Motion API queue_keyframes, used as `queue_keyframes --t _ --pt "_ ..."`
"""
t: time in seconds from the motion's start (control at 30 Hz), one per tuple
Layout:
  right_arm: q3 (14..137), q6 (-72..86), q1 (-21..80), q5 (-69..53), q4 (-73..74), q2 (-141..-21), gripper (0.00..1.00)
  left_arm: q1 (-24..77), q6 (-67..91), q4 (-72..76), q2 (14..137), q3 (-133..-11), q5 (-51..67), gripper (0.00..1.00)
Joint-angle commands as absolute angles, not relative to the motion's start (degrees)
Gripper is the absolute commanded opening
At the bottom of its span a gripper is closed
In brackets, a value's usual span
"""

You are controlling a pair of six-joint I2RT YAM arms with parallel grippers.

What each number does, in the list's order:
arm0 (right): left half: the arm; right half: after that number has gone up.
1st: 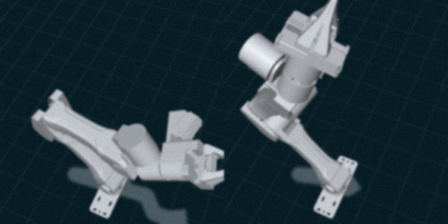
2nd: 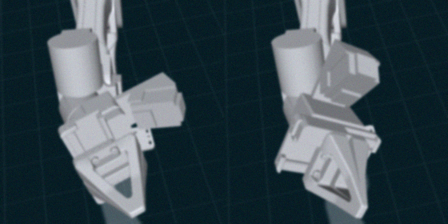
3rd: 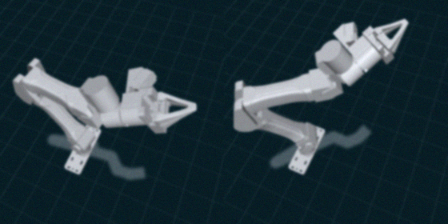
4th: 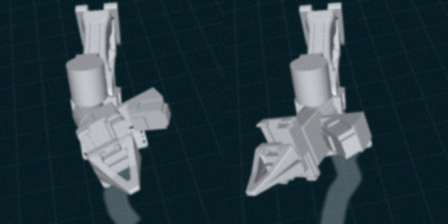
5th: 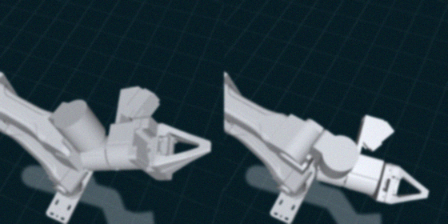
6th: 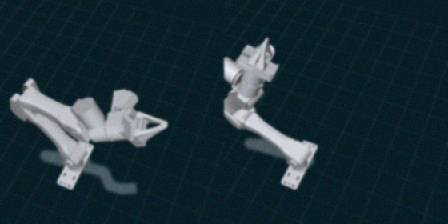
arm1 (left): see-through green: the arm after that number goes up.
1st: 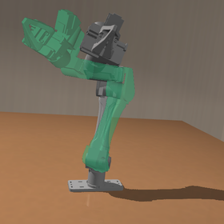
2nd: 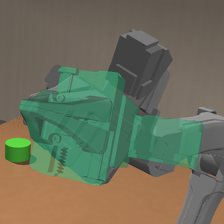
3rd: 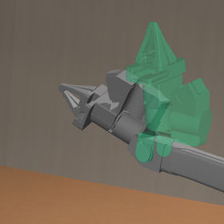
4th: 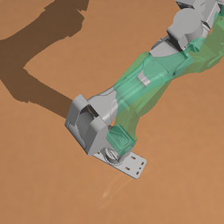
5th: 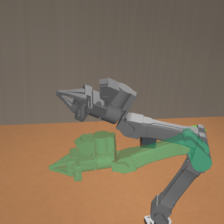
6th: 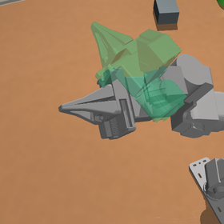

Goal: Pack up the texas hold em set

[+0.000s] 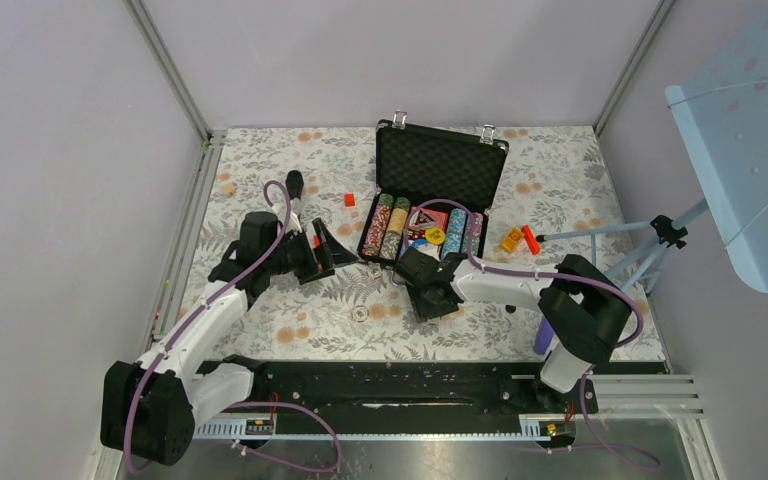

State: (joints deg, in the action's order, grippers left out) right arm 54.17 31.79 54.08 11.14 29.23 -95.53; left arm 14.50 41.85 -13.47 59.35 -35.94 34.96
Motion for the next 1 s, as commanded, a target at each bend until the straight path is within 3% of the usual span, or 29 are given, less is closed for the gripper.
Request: queue_keyframes --t 0.0,0.17,0.67,0.83,0.97 --pt "52.01 31.65 53.8 11.42 30.85 -95.45 0.5 14.14 41.22 -11.87 58.88 -37.08 35.33 0.95" --pt "51.94 31.51 53.8 12.27 31.01 -94.0 0.41 14.13 41.22 -11.94 58.89 -36.95 35.26 0.95" --pt "59.38 29.58 53.27 14.08 34.34 -90.38 0.41 14.15 41.15 -12.2 58.53 -36.83 35.33 0.95" --pt "58.7 29.27 52.1 14.89 34.73 -89.27 0.43 14.14 41.13 -12.29 58.45 -36.85 35.29 0.95" --pt "55.52 28.81 48.7 14.86 34.24 -87.85 0.54 14.11 41.05 -12.3 58.53 -36.91 35.26 0.95"
